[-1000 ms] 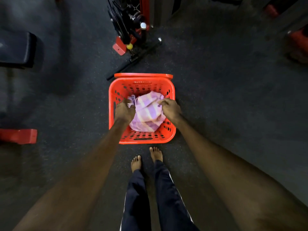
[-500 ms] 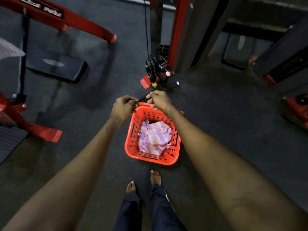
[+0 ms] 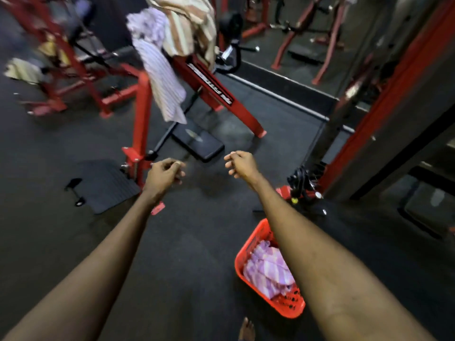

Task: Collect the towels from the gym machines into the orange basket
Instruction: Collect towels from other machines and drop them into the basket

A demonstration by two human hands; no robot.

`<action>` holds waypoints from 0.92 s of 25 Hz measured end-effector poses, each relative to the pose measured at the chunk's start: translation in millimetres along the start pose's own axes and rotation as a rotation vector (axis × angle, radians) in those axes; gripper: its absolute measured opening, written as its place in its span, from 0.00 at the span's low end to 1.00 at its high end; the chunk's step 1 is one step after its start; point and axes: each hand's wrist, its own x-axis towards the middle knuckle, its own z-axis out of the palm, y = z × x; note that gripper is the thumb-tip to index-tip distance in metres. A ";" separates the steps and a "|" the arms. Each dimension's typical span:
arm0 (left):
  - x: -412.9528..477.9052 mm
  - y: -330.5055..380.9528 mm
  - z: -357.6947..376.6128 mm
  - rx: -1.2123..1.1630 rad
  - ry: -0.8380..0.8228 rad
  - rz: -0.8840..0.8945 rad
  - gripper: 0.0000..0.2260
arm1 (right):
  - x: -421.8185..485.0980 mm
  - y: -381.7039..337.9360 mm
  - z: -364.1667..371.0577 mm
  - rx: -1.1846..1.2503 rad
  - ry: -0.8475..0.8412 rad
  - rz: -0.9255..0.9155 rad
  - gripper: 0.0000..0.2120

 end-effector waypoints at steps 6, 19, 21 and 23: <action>-76.0 -20.3 -180.5 0.019 0.283 -0.008 0.11 | -54.9 -108.6 153.1 -0.003 -0.238 -0.189 0.13; -284.4 -93.5 -420.3 0.005 0.907 -0.249 0.10 | -214.8 -197.9 465.5 -0.197 -0.854 -0.469 0.15; -307.4 -98.2 -434.0 0.012 0.973 -0.293 0.10 | -237.5 -204.5 490.3 -0.191 -0.922 -0.495 0.15; -317.9 -102.5 -443.3 0.012 1.021 -0.322 0.10 | -250.5 -208.1 504.9 -0.183 -0.967 -0.512 0.14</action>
